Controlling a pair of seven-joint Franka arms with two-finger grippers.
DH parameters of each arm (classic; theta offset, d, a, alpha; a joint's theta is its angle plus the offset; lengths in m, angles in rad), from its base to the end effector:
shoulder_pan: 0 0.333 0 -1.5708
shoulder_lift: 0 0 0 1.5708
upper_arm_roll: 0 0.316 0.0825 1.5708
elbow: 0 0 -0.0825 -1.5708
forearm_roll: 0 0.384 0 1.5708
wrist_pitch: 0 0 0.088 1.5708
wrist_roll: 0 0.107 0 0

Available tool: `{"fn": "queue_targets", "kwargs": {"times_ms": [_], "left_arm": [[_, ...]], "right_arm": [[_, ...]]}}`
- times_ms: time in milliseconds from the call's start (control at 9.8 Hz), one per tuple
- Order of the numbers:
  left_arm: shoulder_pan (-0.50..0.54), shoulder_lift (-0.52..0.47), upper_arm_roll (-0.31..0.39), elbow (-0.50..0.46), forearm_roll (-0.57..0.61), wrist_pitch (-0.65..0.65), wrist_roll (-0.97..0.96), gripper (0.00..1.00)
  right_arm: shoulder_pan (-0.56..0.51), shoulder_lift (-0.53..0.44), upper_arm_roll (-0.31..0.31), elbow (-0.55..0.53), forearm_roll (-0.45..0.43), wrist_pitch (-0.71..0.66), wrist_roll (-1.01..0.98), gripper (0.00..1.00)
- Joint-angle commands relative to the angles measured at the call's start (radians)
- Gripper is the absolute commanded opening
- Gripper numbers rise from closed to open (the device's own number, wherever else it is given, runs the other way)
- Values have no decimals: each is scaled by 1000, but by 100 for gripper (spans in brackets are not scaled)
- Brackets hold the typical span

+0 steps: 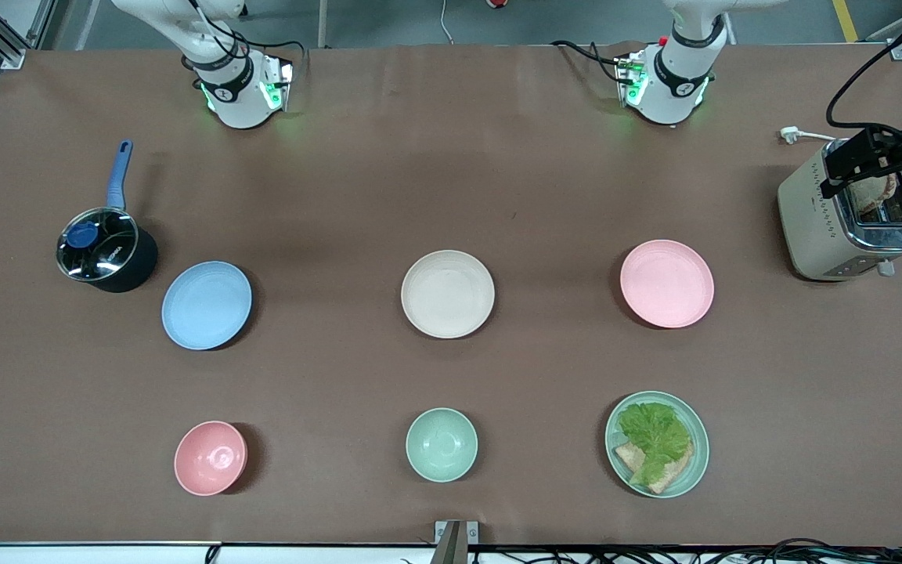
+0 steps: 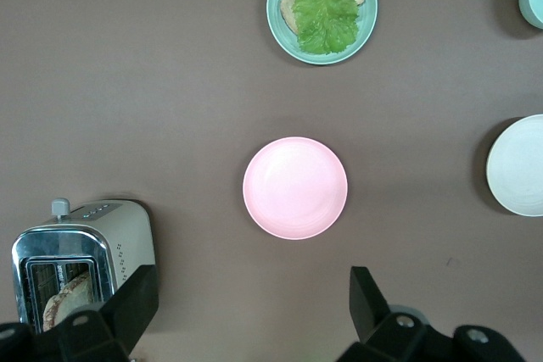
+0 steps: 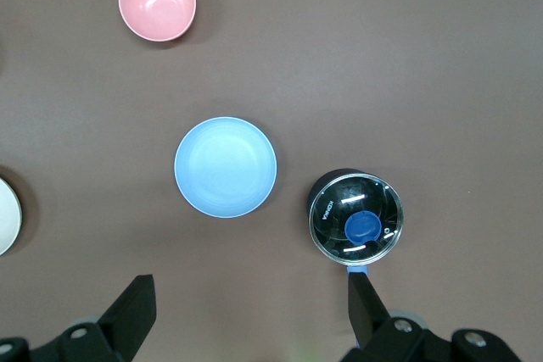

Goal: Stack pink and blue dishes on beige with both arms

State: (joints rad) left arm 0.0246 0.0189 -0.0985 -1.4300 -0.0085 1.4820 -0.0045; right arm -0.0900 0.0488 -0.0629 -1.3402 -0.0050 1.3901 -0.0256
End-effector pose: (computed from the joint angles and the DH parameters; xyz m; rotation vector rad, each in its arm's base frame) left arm 0.5495 -0.0410 0.6720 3.1276 -0.1099 0.0513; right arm 0.5423 -0.0830 0.6883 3.1271 -0.2006 0.0008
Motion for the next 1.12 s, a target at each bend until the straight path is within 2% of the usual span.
{"fn": "queue_targets", "kwargs": {"times_ms": [0, 204, 408, 612, 714, 918, 1020], "left_arm": [[-8, 4, 5, -29, 15, 11, -14, 99], [-3, 13, 20, -29, 10, 9, -9, 99], [-8, 26, 100, -58, -34, 21, 21, 94], [-8, 39, 201, -178, -137, 114, 131, 94], [-8, 44, 226, -270, -155, 207, 214, 100], [-3, 64, 253, -473, -237, 427, 402, 100], [-2, 100, 253, -531, -238, 485, 505, 100]], "right_arm": [[-10, -12, 6, -13, -3, 3, -8, 100], [-10, -12, 6, -13, -3, 3, -8, 100], [-10, -12, 6, -13, -3, 3, -8, 100], [-10, -12, 6, -13, -3, 3, -8, 100], [-10, -12, 6, -13, -3, 3, -8, 100], [-10, -12, 6, -13, -3, 3, -8, 100], [-10, -12, 6, -13, -3, 3, -8, 100]]}}
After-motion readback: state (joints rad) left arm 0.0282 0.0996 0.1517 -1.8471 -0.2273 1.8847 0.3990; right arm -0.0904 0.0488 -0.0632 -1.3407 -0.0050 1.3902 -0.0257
